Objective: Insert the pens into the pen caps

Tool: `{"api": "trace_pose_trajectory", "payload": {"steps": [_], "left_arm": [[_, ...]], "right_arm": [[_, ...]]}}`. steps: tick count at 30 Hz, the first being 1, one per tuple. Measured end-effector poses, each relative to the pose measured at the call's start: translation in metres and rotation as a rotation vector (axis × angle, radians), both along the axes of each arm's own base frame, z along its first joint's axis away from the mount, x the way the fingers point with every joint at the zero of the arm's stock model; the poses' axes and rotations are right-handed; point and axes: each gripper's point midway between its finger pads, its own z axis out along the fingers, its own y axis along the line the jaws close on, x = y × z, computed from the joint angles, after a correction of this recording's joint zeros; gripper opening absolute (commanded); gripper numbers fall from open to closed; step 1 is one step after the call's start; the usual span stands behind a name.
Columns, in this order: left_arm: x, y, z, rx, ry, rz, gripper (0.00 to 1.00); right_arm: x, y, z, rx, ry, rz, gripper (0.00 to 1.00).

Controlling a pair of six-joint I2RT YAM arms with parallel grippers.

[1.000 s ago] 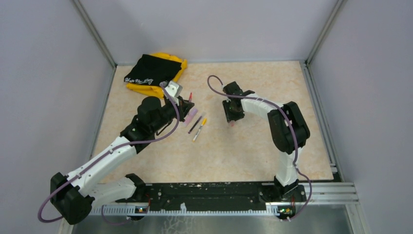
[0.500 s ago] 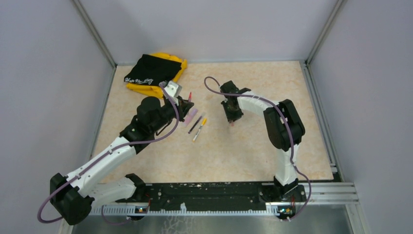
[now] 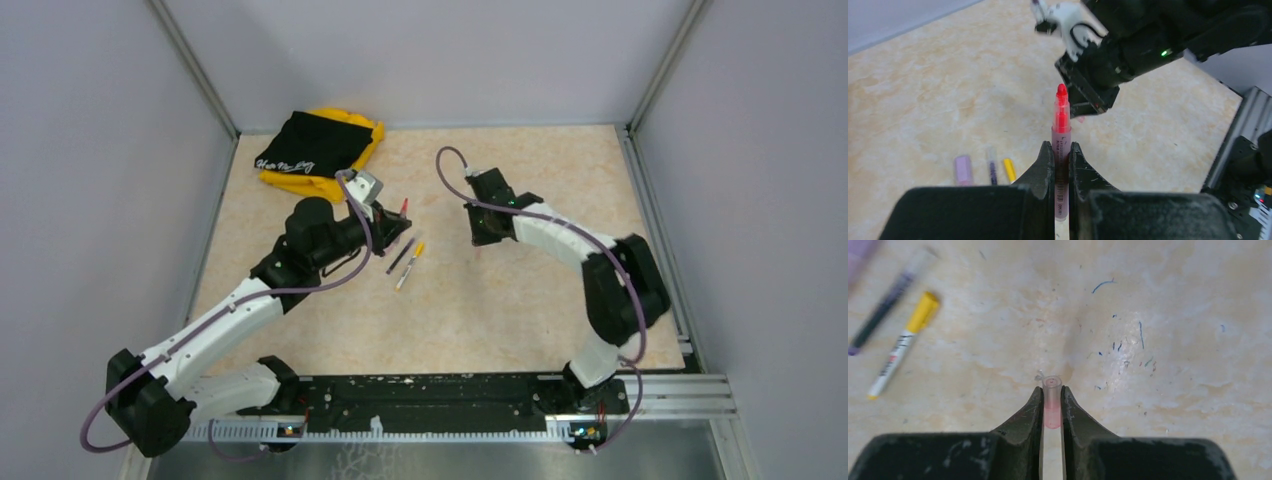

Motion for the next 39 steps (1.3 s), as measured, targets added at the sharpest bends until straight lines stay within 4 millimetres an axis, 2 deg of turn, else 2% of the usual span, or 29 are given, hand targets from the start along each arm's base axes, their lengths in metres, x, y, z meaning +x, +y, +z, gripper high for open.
{"api": "trace_pose_trajectory", "payload": {"steps": [3,6,8,11,13,21,26,29,32,39], "left_arm": [[-0.008,-0.012,-0.004,-0.025,0.027,-0.073,0.00],[-0.018,-0.021,-0.009,-0.057,0.059,-0.133,0.00],[-0.023,-0.028,-0.011,-0.075,0.077,-0.170,0.00],[-0.036,-0.044,-0.010,-0.100,0.095,-0.241,0.00],[-0.044,-0.053,-0.010,-0.113,0.105,-0.281,0.00],[-0.067,-0.078,-0.009,-0.145,0.130,-0.384,0.00],[-0.072,-0.085,-0.012,-0.139,0.139,-0.409,0.00],[-0.072,-0.086,-0.012,-0.140,0.139,-0.415,0.00],[-0.073,-0.087,-0.010,-0.142,0.136,-0.418,0.00],[-0.073,-0.088,-0.007,-0.146,0.128,-0.423,0.00]], "right_arm": [[-0.001,0.006,0.054,0.149,-0.163,-0.034,0.00],[-0.002,0.012,0.125,0.352,-0.380,-0.066,0.00],[-0.010,0.014,0.171,0.504,-0.523,-0.079,0.00],[-0.024,0.012,0.215,0.679,-0.659,-0.096,0.00],[-0.033,0.011,0.232,0.769,-0.708,-0.103,0.00],[-0.063,0.017,0.262,1.061,-0.772,-0.076,0.00],[-0.078,0.024,0.294,1.193,-0.812,0.001,0.00],[-0.085,0.029,0.303,1.231,-0.815,0.049,0.00],[-0.090,0.034,0.305,1.249,-0.801,0.096,0.00],[-0.094,0.045,0.293,1.242,-0.742,0.157,0.00]]}}
